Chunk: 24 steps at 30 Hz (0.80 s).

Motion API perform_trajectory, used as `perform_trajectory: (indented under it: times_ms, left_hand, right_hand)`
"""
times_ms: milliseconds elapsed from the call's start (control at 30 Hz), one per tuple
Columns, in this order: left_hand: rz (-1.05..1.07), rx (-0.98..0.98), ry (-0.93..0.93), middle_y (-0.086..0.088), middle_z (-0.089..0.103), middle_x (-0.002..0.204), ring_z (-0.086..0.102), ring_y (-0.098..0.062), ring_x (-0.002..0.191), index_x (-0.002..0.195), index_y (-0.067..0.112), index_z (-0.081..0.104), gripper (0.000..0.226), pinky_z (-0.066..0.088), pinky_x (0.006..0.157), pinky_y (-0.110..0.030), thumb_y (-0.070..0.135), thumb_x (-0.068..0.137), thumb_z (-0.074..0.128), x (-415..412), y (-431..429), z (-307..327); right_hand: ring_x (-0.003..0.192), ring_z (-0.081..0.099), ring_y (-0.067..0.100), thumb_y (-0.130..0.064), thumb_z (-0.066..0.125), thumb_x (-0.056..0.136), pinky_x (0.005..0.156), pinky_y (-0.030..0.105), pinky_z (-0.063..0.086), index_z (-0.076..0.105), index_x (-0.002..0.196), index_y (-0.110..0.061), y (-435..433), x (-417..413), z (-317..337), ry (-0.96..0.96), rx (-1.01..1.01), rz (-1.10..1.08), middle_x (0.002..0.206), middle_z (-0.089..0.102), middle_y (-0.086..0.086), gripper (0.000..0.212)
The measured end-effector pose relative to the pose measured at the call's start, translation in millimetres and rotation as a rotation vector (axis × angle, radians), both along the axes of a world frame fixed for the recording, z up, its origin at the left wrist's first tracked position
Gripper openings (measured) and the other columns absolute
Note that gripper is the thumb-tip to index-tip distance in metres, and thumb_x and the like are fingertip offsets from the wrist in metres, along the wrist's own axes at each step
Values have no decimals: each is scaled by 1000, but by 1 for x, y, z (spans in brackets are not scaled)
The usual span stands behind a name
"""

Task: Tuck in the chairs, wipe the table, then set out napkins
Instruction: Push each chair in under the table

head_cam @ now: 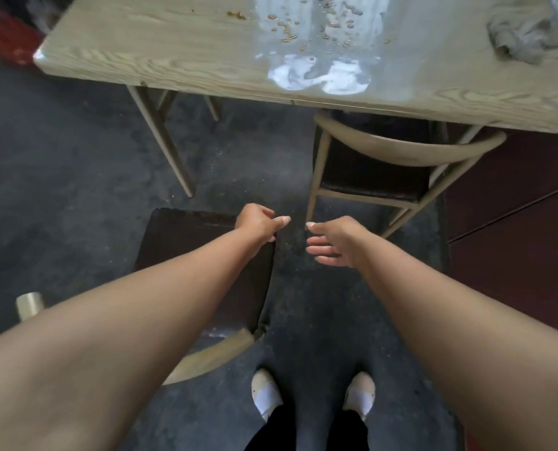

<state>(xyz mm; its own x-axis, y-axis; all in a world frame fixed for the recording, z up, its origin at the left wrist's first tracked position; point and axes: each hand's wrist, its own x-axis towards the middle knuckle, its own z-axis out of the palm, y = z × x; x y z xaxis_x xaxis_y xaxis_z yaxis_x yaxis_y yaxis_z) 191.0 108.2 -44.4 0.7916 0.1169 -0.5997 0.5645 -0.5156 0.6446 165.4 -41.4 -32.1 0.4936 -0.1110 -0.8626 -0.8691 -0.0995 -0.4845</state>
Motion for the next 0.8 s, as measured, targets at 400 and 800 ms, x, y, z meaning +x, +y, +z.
perform_trajectory:
  times_ms: [400,800]
  left_hand:
    - [20,70,36,-10,70,84,68,-24,76,99,6,67,15,56,88,-37,17,88,68,-76,110,-14]
    - [-89,312,-100,-3,73,102,67,-22,97,94,22,71,10,50,83,-28,26,86,66,-178,171,-12]
  right_hand:
    - [84,70,15,-33,59,95,71,27,57,64,89,-9,109,-58,-5,18,1,198,96,73,5,26]
    - [66,73,18,-17,58,97,63,27,62,65,110,-7,181,-164,9,-41,121,181,79,76,9,18]
